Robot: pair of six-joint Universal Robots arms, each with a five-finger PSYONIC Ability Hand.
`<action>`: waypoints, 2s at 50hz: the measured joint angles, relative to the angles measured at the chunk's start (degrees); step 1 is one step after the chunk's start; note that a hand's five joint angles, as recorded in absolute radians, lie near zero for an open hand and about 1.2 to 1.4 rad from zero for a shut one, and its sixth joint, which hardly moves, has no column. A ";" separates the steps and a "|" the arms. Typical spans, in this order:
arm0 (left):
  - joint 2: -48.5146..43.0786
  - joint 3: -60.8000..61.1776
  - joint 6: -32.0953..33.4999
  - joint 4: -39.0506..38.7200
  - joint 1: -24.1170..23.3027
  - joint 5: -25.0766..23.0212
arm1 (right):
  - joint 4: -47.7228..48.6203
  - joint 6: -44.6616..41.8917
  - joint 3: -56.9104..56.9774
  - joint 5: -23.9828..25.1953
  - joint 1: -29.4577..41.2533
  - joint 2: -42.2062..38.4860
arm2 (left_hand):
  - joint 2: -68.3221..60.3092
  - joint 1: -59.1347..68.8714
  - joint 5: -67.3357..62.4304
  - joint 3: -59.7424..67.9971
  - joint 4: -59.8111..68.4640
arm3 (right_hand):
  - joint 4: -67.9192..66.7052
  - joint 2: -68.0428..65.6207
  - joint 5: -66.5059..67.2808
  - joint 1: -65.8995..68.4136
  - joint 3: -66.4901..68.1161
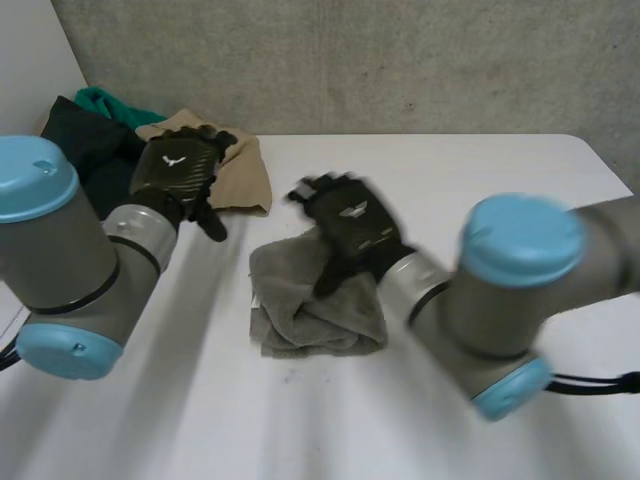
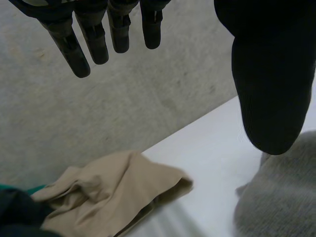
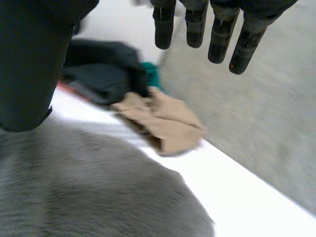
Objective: Fold the laundry.
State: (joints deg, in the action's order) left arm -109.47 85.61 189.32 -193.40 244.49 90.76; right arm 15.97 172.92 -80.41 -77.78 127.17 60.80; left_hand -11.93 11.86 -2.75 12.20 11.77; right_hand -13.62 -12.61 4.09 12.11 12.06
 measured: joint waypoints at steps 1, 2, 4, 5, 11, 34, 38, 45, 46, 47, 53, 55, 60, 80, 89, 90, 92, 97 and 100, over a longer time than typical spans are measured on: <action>0.00 0.00 0.00 0.00 0.00 0.00 | 0.00 0.00 0.00 0.00 0.00 0.00 | 0.00 0.00 0.00 0.00 0.00 | 0.00 0.00 0.00 0.00 0.00; -0.95 -1.25 -1.34 0.04 -1.38 -0.87 | -3.42 4.62 -0.51 -0.30 -3.23 2.66 | 0.00 0.00 0.00 0.00 0.00 | 0.00 0.00 0.00 0.00 0.00; -1.89 -2.29 -2.49 0.09 -2.56 -1.79 | -6.33 6.67 -0.45 -0.45 -5.22 3.91 | 0.00 0.00 0.00 0.00 0.00 | 0.00 0.00 0.00 0.00 0.00; -2.33 -2.70 -2.94 0.13 -3.02 -2.17 | -7.63 7.27 -0.30 -0.46 -5.95 4.26 | 0.00 0.00 0.00 0.00 0.00 | 0.00 0.00 0.00 0.00 0.00; -9.27 -7.74 -5.96 2.86 -8.09 -4.26 | -16.98 8.25 3.93 -0.55 -8.85 1.01 | 0.00 0.00 0.00 0.00 0.00 | 0.00 0.00 0.00 0.00 0.00; -18.47 -7.46 12.26 12.15 -9.64 8.12 | -23.51 4.58 20.39 -3.62 -2.33 -20.49 | 0.00 0.00 0.00 -0.01 0.00 | 0.00 0.00 0.00 -0.19 0.00; -18.34 -7.73 13.13 12.00 -9.54 6.97 | -23.52 0.67 19.42 -5.91 -2.46 -18.76 | 0.00 0.00 0.00 0.00 0.00 | 0.00 0.00 0.00 -0.80 0.00; -15.88 -9.41 12.73 11.88 -9.75 2.45 | -21.12 1.46 12.95 -6.92 -3.29 -9.50 | 0.00 0.00 0.06 0.00 0.00 | 0.00 0.00 0.00 -0.80 0.00; -14.95 -9.66 12.59 11.86 -9.72 1.27 | -20.52 1.96 11.92 -6.93 -3.46 -8.45 | 0.00 0.00 0.06 0.00 0.00 | 0.00 0.00 0.00 -0.80 0.00; -14.50 -9.74 12.52 11.86 -9.71 0.71 | -19.44 2.86 10.08 -6.94 -3.82 -6.85 | 0.00 0.00 0.06 0.00 0.00 | 0.00 0.00 0.00 -0.80 0.00; -8.11 -10.48 10.88 11.71 -8.17 -9.47 | -13.58 7.93 -1.28 -6.70 -6.69 -0.83 | 0.00 0.00 0.00 0.00 0.00 | 0.00 0.00 0.00 -0.80 0.00; -6.84 -10.54 10.12 11.79 -7.30 -13.30 | -12.39 9.18 -4.22 -6.52 -7.16 -0.52 | 0.00 0.00 0.00 0.00 0.00 | 0.00 0.00 0.00 -0.80 0.00; -4.70 -10.50 7.79 12.13 -5.03 -23.75 | -9.09 12.40 -8.05 -6.19 -7.06 -2.39 | 0.00 0.00 0.00 0.00 0.00 | 0.00 0.00 0.00 -0.80 0.00; -4.27 -9.90 4.67 12.50 -2.83 -30.27 | -2.53 19.10 -2.00 -3.17 -1.11 -12.61 | 0.00 0.00 0.00 0.00 0.00 | -1.01 -2.41 1.52 1.70 2.91; -4.34 -9.74 4.70 12.48 -2.74 -30.18 | -2.68 19.81 3.89 -3.70 -0.97 -17.54 | 0.00 0.00 0.00 0.00 0.00 | -33.92 -38.07 34.11 26.66 33.58; -4.34 -9.72 4.70 12.48 -2.69 -30.18 | -2.73 19.85 4.15 -3.75 -0.99 -17.72 | 0.00 0.00 0.00 0.00 0.00 | -37.64 -40.91 39.63 29.40 36.21; -4.34 -9.68 4.67 12.48 -2.52 -30.19 | -2.79 19.91 4.41 -3.87 -1.13 -17.75 | 0.00 0.00 0.00 0.00 0.00 | -39.57 -42.17 46.95 29.75 37.49; -4.34 -9.67 4.07 12.46 -2.05 -30.21 | -2.66 19.72 4.64 -4.64 -2.58 -16.49 | 0.00 0.00 0.05 0.00 0.00 | -39.52 -42.12 48.58 29.75 37.49; -4.35 -9.70 3.48 12.38 -1.85 -30.24 | -2.57 19.49 4.80 -5.18 -5.02 -15.64 | 0.00 0.00 0.00 0.00 0.00 | -39.52 -42.12 49.93 29.75 37.49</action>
State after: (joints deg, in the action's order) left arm -113.82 75.91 192.80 -181.03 242.64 60.52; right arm 13.39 192.41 -75.61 -82.96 122.15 45.16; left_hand -11.93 11.87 -2.75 12.20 11.78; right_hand -53.14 -54.73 54.02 41.86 49.55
